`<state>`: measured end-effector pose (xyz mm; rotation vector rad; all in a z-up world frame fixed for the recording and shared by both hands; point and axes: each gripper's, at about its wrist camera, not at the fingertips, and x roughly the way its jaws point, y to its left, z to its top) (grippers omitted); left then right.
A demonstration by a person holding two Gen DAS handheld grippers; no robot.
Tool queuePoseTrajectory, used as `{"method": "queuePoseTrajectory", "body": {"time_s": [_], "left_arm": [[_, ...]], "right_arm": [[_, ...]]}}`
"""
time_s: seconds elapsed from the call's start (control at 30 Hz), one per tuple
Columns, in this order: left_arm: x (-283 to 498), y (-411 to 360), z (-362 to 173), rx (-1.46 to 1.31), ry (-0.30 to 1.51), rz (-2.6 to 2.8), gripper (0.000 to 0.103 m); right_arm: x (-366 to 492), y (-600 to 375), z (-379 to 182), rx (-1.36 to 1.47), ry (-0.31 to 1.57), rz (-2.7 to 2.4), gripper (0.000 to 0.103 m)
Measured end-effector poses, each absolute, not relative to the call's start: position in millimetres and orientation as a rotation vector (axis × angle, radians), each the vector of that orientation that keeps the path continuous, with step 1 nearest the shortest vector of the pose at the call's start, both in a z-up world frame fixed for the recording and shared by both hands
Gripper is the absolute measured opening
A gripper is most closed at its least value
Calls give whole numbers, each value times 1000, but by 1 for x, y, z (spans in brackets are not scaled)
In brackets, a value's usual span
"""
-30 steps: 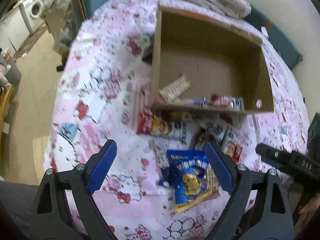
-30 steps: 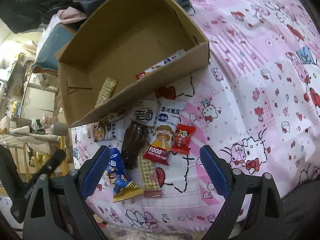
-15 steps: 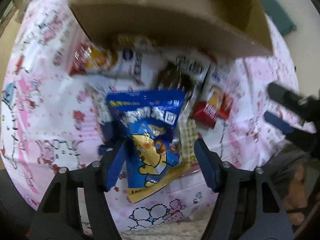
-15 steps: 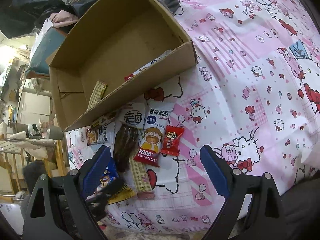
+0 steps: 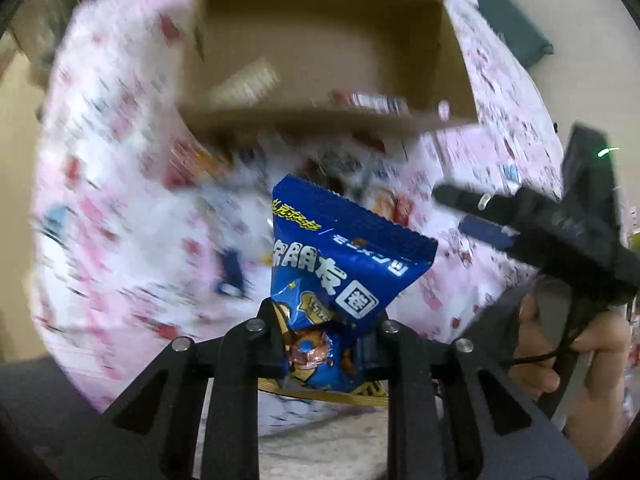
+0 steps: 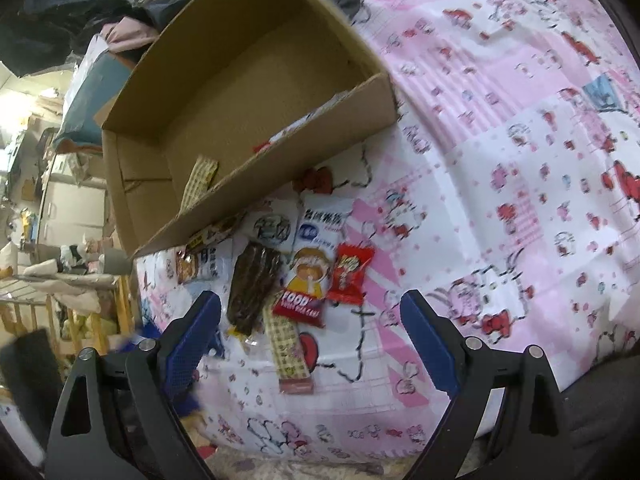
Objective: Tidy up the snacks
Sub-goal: 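Grasp the blue chip bag with the left gripper and lift it, then grasp the checkered wafer bar with the right gripper and lift it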
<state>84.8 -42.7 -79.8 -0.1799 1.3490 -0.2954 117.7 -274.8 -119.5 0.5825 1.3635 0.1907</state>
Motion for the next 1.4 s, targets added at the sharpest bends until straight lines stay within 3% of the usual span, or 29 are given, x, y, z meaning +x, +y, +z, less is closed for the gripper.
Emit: {"method": "queuePoseTrajectory", "body": {"time_s": [0.07, 0.13, 0.2, 0.37, 0.67, 0.73, 0.77, 1.2, 1.4], "left_arm": [[88, -28, -72, -170, 1320, -256, 18], [92, -12, -75, -181, 1326, -186, 18], [96, 2, -86, -204, 1349, -114, 18], [95, 21, -106, -268, 1388, -54, 18], [94, 7, -103, -239, 1374, -64, 19], [96, 5, -106, -242, 1384, -63, 19], [98, 4, -107, -241, 1390, -63, 19], [95, 7, -110, -210, 1378, -30, 19], [94, 10, -102, -209, 1344, -20, 19]], "right_arm": [[118, -264, -123, 547, 1387, 215, 93], [117, -251, -129, 494, 1415, 240, 84], [117, -230, -139, 411, 1466, 276, 67], [114, -188, -156, 207, 1518, 333, 52], [100, -147, -176, -25, 1501, 320, 49], [96, -143, -176, -64, 1489, 306, 40], [94, -142, -175, -61, 1488, 312, 29], [62, -179, -149, 247, 1572, 412, 28], [44, -188, -117, 275, 1514, 448, 28]]}}
